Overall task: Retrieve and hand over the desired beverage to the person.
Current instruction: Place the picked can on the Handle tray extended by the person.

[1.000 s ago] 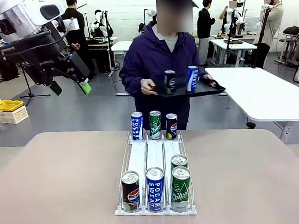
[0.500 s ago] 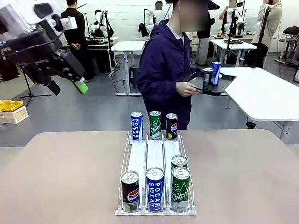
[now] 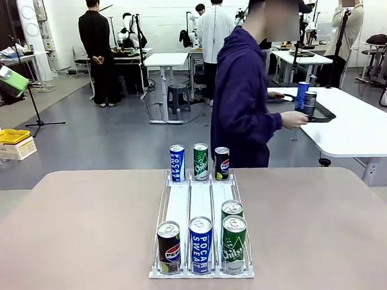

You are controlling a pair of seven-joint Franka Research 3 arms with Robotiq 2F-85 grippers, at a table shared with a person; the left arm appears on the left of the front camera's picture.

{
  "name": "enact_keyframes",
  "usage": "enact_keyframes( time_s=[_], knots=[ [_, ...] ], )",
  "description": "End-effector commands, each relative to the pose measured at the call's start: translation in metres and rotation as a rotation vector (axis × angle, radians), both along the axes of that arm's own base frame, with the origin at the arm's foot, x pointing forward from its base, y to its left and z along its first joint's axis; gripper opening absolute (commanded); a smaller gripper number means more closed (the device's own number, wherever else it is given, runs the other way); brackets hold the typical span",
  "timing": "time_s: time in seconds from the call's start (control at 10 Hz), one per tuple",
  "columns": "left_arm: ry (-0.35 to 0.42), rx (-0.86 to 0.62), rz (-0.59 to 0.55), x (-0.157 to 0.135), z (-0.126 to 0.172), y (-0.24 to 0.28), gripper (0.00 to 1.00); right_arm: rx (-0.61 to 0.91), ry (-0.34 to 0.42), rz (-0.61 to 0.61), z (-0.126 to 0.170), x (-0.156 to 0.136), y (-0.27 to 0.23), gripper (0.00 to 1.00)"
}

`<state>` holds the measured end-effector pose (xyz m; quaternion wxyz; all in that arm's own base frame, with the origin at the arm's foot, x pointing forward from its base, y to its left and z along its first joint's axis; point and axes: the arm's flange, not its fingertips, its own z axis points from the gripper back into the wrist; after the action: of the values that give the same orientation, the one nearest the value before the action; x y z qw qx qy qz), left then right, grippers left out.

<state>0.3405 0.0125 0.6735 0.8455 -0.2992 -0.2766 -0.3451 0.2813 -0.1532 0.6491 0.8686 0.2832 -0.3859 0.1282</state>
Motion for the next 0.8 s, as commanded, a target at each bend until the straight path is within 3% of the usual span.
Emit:
enact_keyframes(
  time_s=[0.0,0.2,0.7],
  knots=[
    [0.039,-0.037,-0.051,0.008,-0.002,0.01,1.0,0.025,-0.016,0.021,-0.001,0.002,0.001,1.0],
    [0.066,-0.082,-0.029,0.002,0.0,0.027,1.0,0.025,-0.016,0.021,-0.001,0.002,0.001,1.0],
    [0.038,-0.037,-0.032,0.003,-0.007,0.012,1.0,0.025,-0.016,0.021,-0.001,0.002,0.001,1.0]
  ],
)
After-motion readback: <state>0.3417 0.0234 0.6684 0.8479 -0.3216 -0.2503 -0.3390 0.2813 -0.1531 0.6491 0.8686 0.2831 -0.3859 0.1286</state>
